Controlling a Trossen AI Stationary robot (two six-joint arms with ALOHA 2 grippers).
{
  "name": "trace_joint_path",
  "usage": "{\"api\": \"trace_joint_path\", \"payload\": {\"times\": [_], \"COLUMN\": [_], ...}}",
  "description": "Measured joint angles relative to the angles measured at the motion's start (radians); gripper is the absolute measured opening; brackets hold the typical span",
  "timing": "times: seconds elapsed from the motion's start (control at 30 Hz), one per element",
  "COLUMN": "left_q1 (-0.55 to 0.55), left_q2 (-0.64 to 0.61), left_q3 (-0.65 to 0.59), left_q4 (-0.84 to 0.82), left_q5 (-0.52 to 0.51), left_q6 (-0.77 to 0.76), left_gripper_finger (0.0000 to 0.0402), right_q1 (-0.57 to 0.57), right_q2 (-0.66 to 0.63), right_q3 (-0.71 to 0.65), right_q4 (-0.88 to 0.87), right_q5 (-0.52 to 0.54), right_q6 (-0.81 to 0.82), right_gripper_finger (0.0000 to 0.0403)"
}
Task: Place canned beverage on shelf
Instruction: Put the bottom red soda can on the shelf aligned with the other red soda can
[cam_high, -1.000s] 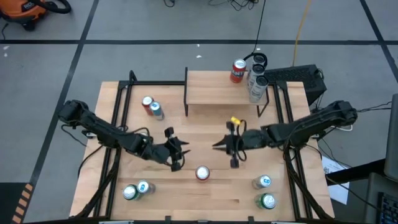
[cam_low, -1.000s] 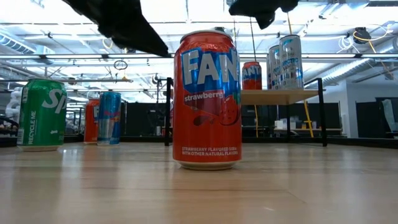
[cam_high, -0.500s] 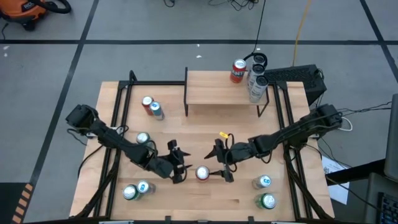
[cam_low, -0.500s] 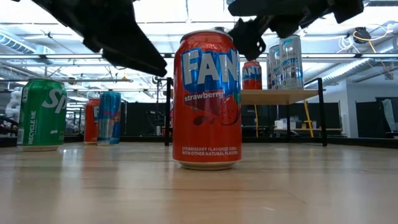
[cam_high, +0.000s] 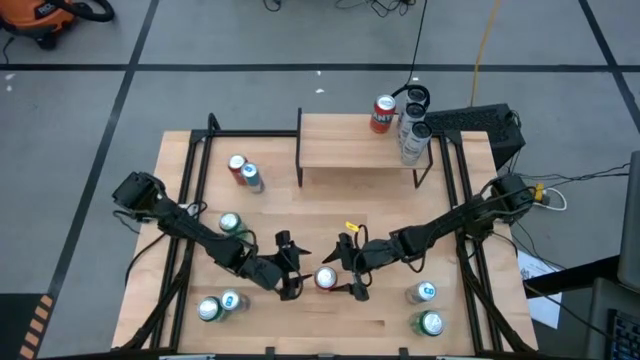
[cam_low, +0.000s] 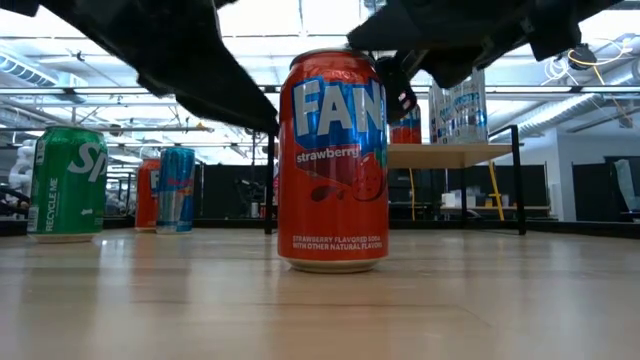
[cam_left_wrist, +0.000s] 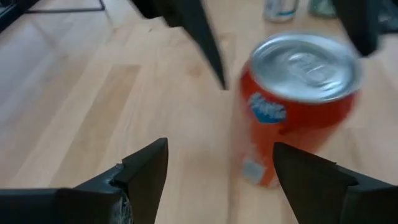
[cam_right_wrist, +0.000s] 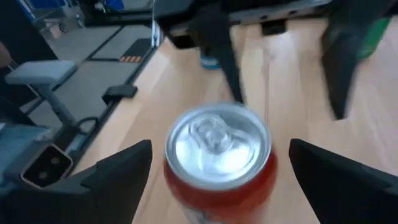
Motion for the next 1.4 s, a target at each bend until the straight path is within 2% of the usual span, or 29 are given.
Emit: {"api": "trace_joint_path", "payload": {"times": [0.33,0.43,0.57,0.73,0.83,1.0,1.1,1.27,1.4], "left_q1": [0.032,0.033,0.027,0.018,0.016,0.017,0.019,0.078,0.129], "left_q2": [0.018,0.018,0.008,-0.024,-0.030,-0.029,-0.029,0.004,0.042], "left_q3": [0.000,0.000,-0.001,-0.001,-0.001,-0.001,-0.001,0.000,-0.001], "left_q4": [0.033,0.040,0.027,-0.026,0.002,0.001,0.014,0.116,0.204], "left_q5": [-0.005,-0.014,-0.093,-0.123,-0.112,-0.067,-0.073,-0.076,0.030], "left_q6": [-0.003,0.001,0.028,0.030,0.023,0.013,0.004,0.032,0.099], "left_gripper_finger": [0.0289,0.0289,0.0288,0.0288,0.0288,0.0289,0.0303,0.0352,0.0376], "right_q1": [0.000,0.000,0.000,0.001,0.002,0.003,0.001,-0.004,-0.011], "right_q2": [0.085,0.089,0.083,0.025,-0.037,-0.151,-0.180,-0.188,-0.186], "right_q3": [0.032,0.048,0.055,0.055,0.055,0.057,0.057,0.056,0.055], "right_q4": [-0.007,-0.014,-0.023,-0.063,-0.130,-0.280,-0.336,-0.274,-0.255], "right_q5": [-0.001,0.001,0.032,0.054,0.060,0.217,0.296,0.286,0.289], "right_q6": [0.008,0.009,0.023,0.039,0.021,-0.023,-0.029,-0.062,-0.094], "right_gripper_finger": [0.0359,0.0330,0.0280,0.0278,0.0278,0.0279,0.0278,0.0279,0.0279]}}
